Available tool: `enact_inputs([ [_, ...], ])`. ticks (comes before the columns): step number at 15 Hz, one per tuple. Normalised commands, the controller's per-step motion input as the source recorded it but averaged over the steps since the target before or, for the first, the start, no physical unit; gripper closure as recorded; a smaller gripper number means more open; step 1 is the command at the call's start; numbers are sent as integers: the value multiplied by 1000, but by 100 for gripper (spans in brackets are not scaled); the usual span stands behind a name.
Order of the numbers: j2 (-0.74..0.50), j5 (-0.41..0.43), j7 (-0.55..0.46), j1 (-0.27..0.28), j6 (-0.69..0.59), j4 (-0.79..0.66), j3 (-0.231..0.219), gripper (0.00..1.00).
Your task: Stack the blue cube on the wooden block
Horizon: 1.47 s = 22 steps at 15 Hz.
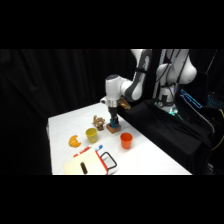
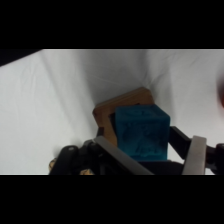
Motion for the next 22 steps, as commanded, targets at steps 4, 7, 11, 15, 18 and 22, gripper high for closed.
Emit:
enact_inputs([
  [4,-209,-40,-29,60,21,-99,-130,0],
  [7,-362,-51,-47,51,-86,-144,-96,0],
  [11,-462,-44,-89,37,-188,-174,-30,0],
  [15,-494,-76,-77,3,-314,-127,5,0],
  [18,-446,76,-223,-36,-406,-10,44,0],
  [22,-272,147,-261,-40,-413,177,40,0],
])
